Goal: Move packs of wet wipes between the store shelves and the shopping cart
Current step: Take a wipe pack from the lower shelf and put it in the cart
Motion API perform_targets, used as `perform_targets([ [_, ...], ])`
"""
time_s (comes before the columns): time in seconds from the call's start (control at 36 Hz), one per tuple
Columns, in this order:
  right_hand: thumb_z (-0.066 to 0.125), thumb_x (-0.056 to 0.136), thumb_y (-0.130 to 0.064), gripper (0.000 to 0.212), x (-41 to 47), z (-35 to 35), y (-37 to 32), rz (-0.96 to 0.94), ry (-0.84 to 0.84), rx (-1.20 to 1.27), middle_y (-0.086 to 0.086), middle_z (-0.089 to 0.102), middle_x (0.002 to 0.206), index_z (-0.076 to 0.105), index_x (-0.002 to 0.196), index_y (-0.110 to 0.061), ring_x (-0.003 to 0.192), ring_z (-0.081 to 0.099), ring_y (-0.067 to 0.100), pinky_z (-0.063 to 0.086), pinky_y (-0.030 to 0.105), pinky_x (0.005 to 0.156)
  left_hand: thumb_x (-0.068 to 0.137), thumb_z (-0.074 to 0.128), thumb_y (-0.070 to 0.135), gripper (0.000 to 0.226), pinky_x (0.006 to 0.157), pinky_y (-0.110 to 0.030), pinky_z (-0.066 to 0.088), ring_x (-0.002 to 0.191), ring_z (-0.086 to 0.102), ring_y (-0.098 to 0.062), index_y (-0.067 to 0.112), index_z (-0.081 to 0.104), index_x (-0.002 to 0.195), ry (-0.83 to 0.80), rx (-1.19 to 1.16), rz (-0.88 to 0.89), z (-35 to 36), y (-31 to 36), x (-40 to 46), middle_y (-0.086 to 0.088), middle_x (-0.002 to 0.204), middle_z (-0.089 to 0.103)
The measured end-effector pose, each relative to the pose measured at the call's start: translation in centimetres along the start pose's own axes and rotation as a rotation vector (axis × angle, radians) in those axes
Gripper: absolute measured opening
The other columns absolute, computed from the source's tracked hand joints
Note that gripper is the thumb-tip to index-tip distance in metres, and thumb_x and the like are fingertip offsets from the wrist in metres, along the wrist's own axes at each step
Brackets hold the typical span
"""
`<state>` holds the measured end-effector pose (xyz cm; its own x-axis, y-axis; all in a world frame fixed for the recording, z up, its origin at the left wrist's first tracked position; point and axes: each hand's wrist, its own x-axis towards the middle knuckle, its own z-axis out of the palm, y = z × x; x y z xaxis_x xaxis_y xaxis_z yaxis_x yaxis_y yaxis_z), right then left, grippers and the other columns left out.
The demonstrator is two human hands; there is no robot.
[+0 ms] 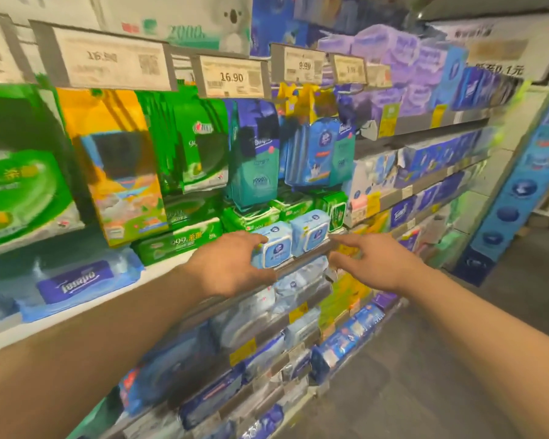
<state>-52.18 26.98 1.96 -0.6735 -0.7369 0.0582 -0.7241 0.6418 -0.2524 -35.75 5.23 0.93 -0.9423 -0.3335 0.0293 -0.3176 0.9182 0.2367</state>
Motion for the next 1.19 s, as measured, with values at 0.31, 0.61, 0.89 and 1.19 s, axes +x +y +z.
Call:
perform_targets([
  [0.31, 0.067, 0.091, -0.054, 0.073, 9.7, 1.1, 4.2, -0.218, -0.037, 0.042, -0.004, 0.045, 0.157, 0.038, 0.155, -0.035, 0.133, 0.054, 0.019, 0.041, 0.027, 0.101, 0.074, 0.045, 0.069, 0.074, 0.102, -0.04, 0.045, 0.126, 0.047, -0.02, 0.035, 0.049, 0.139, 0.156, 0.097, -0.128, 2.2, 0.5, 6.0, 0.007, 0.135, 0.053],
  [0.61, 0.075, 0.087, -0.046, 0.101, 15.7, 4.7, 4.7, -0.458, -0.091, -0.209, 0.004, 0.014, 0.17, 0.013, 0.163, -0.021, 0.157, 0.011, 0.026, 0.018, 0.043, 0.126, 0.08, 0.051, 0.063, 0.065, 0.078, -0.039, 0.053, 0.1, 0.048, -0.023, 0.019, 0.054, 0.128, 0.225, 0.308, -0.153, 5.2, 0.3, 7.1, -0.001, 0.114, 0.049],
  [0.89, 0.079, 0.08, -0.032, 0.077, 17.3, 6.3, 5.0, -0.47, 0.099, -0.302, 0.003, 0.049, 0.134, 0.045, 0.149, -0.027, 0.115, 0.043, 0.027, 0.044, 0.042, 0.093, 0.073, 0.073, 0.052, 0.065, 0.083, -0.04, 0.048, 0.104, 0.038, -0.025, 0.025, 0.047, 0.127, 0.326, 0.084, -0.171, 7.5, 0.2, 8.2, -0.003, 0.118, 0.044],
  [1.19, 0.086, 0.078, -0.031, 0.061, 15.2, 5.2, 6.1, -0.496, 0.006, 0.042, -0.011, 0.049, 0.113, 0.056, 0.131, -0.035, 0.109, 0.041, 0.015, 0.045, 0.037, 0.095, 0.072, 0.088, 0.034, 0.066, 0.063, -0.009, 0.047, 0.081, 0.064, 0.001, 0.033, 0.046, 0.123, 0.409, -0.652, -0.339, 8.0, -1.1, 6.5, 0.018, 0.102, 0.063],
])
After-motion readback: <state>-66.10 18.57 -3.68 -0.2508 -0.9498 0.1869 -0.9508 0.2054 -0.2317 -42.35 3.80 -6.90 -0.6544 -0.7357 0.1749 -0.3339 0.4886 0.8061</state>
